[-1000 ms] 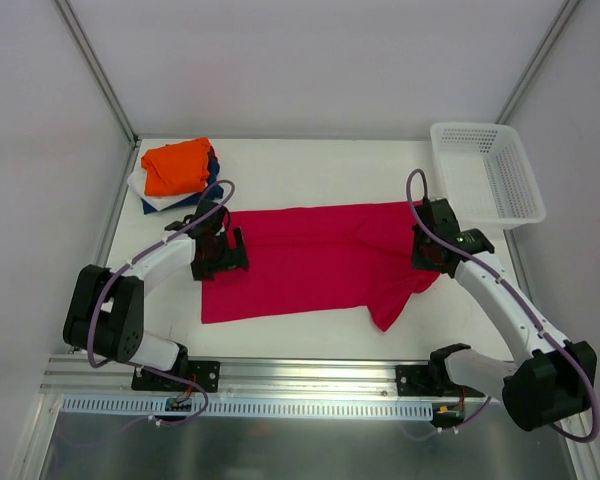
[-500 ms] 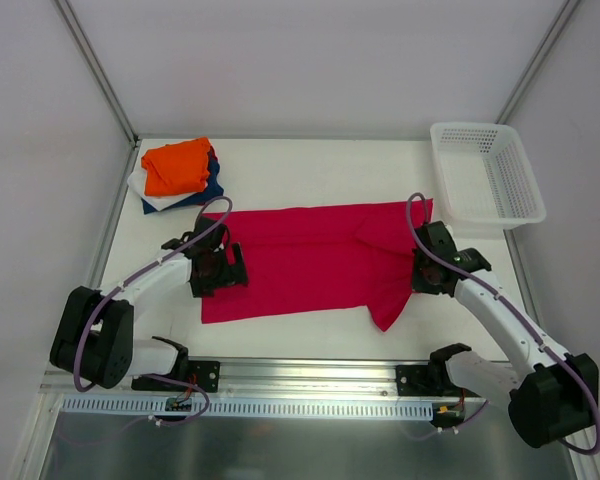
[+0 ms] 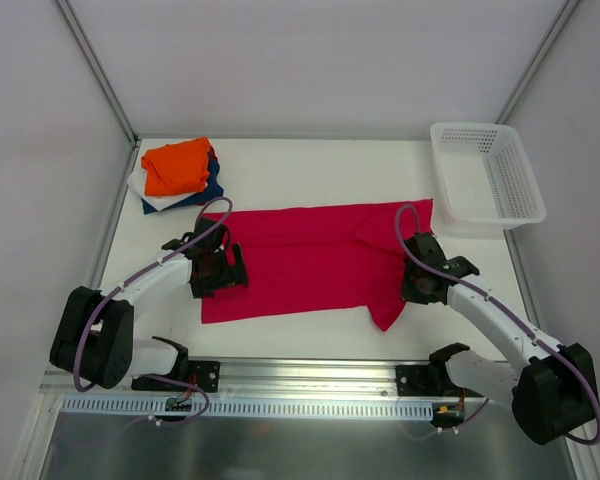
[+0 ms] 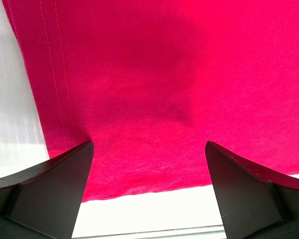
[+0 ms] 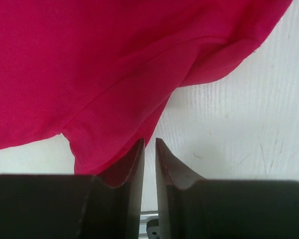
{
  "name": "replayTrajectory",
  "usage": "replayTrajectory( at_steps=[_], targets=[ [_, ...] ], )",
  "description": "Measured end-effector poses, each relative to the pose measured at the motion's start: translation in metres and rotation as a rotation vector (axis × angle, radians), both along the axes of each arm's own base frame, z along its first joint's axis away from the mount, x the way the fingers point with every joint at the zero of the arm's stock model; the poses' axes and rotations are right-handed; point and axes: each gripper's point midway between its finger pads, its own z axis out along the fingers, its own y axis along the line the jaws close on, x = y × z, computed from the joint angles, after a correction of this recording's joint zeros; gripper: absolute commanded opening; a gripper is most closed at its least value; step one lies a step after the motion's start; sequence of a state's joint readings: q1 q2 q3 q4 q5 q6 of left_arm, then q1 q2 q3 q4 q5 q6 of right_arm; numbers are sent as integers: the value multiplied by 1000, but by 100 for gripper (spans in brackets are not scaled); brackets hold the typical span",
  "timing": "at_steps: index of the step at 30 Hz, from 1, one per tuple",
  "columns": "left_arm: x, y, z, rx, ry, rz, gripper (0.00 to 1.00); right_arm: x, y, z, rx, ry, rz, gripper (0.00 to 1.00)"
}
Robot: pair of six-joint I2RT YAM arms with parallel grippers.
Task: Fold and stack the t-shirts
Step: Fold the tshirt
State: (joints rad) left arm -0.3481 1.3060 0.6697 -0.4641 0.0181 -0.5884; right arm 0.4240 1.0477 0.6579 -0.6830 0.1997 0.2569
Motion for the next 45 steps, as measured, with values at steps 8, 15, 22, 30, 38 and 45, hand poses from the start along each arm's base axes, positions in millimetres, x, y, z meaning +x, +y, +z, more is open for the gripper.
replayTrajectory(
  at_steps=[8, 15, 22, 30, 38, 45],
  targets=[
    [0, 0, 0, 0, 0, 0, 96, -8, 6, -18, 19, 17, -26, 16],
    [0, 0, 0, 1, 1, 0, 96, -10, -2, -24, -21, 11, -61, 17],
    [0, 0, 0, 1, 1, 0, 96, -9, -10, -30, -83, 25, -73, 27],
    [0, 0, 0, 1, 1, -1, 96, -5, -14, -36, -125, 30, -79, 32],
    [0, 0, -1, 2, 2, 0, 96, 7, -11, -35, -145, 21, -69, 32],
    [-1, 0, -3, 5, 13, -1, 96, 32, -9, -13, -169, -54, -73, 33]
  ],
)
